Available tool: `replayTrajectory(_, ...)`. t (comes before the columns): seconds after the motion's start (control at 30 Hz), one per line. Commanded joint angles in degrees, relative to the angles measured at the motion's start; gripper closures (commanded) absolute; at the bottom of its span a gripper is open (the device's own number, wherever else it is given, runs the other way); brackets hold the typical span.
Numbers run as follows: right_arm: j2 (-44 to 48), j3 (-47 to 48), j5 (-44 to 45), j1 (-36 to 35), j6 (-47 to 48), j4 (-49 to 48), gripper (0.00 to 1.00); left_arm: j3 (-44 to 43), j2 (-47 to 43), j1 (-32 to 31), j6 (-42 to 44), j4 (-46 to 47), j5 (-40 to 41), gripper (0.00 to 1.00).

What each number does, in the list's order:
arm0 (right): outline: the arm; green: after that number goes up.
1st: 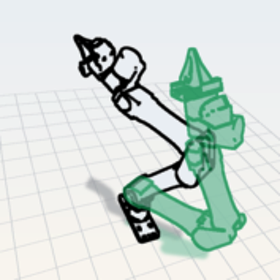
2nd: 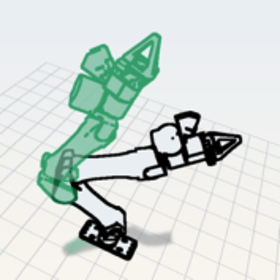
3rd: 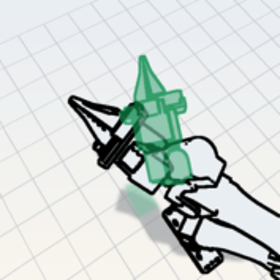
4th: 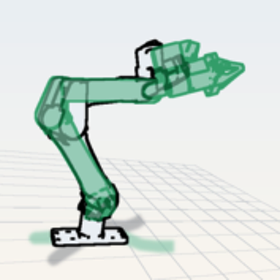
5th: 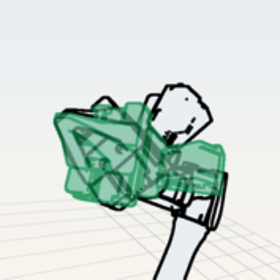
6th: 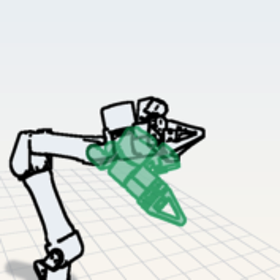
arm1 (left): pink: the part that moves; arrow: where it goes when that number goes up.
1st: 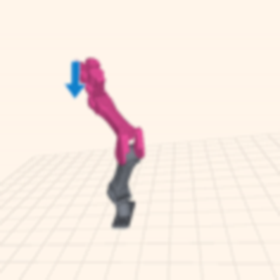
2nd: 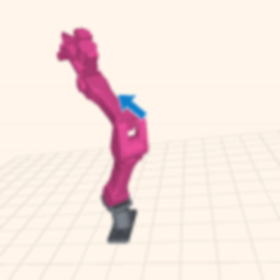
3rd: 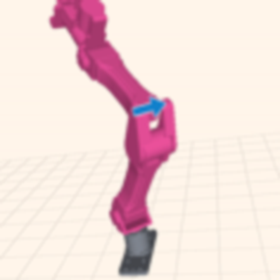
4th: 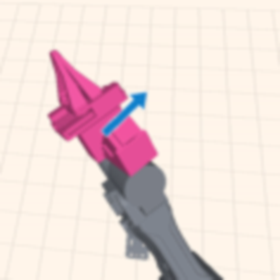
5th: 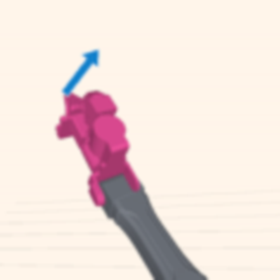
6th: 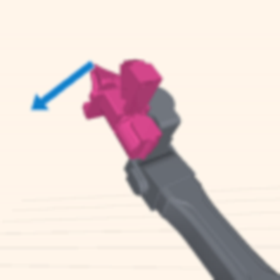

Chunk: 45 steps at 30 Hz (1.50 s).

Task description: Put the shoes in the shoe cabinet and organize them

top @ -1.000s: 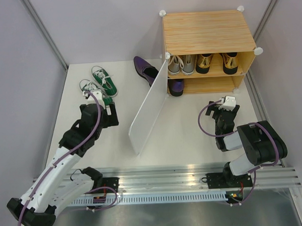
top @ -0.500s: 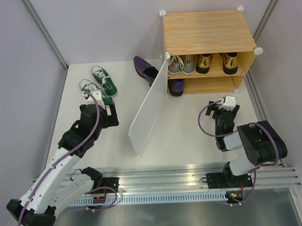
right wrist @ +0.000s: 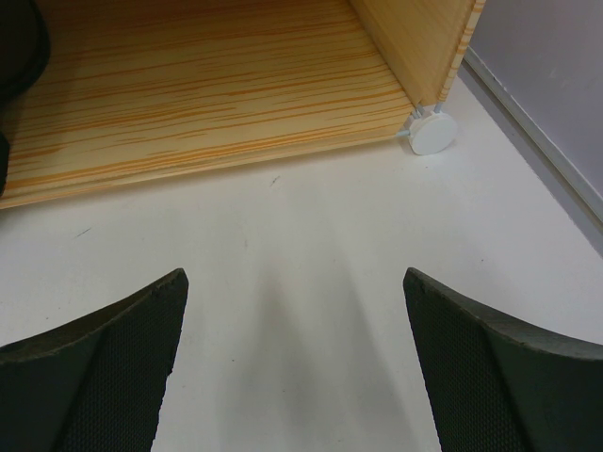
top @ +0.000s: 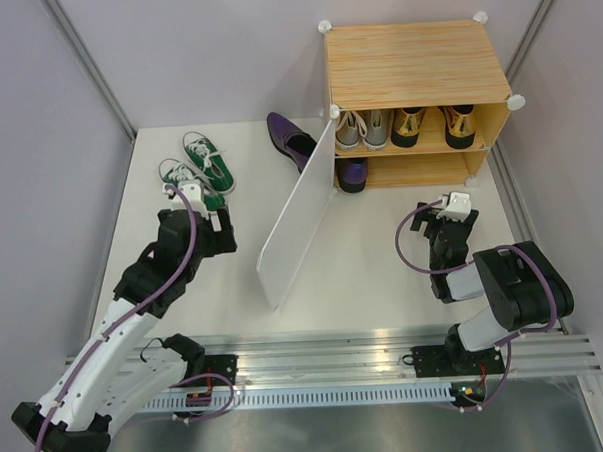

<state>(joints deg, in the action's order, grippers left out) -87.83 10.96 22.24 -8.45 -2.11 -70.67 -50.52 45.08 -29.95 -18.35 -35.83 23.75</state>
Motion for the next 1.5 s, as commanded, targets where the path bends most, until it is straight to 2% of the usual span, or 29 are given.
replayTrajectory(0.0,0.12,0.9,-1.15,0.19,-0.35,-1.48,0.02,-0.63,-1.22,0.25,-0.28,2.35,0.15,0.05)
replayTrajectory(1.0,0.9,0.47,-1.93,0.45,-0.35,-2.52,0.02,-0.19,0.89,0.25,-0.37,2.7,0.68,0.05)
replayTrajectory(1.03,1.87,0.64,-1.76,0.45,-0.44,-1.58,0.02,-0.02,0.97,0.33,-0.37,2.61,0.77,0.05)
replayTrajectory(1.07,5.36,1.25,-0.46,0.45,-0.7,4.0,0.02,-0.01,1.06,0.25,-0.37,2.7,0.86,0.05)
replayTrajectory(1.2,10.83,4.15,-0.26,0.45,-2.37,15.97,0.02,-0.1,1.24,0.25,-0.28,2.7,0.95,0.05)
replayTrajectory(1.23,11.88,6.85,0.17,0.54,-3.77,20.44,0.02,-0.1,1.33,0.25,-0.28,2.61,1.04,0.05)
replayTrajectory(1.27,14.07,8.79,0.61,0.45,-7.61,30.84,0.02,-0.02,1.24,0.25,-0.28,2.7,1.04,0.05)
replayTrajectory(1.3,14.87,10.47,0.61,0.36,-7.56,34.08,0.02,-0.1,1.33,0.25,-0.28,2.61,1.12,0.05)
replayTrajectory(1.37,18.28,11.98,0.7,0.27,-8.52,38.22,0.02,-0.1,1.41,0.25,-0.28,2.7,1.04,0.05)
replayTrajectory(1.47,25.22,10.48,-6.13,0.27,-12.73,38.33,0.02,-0.1,1.5,0.25,-0.28,2.61,0.95,0.05)
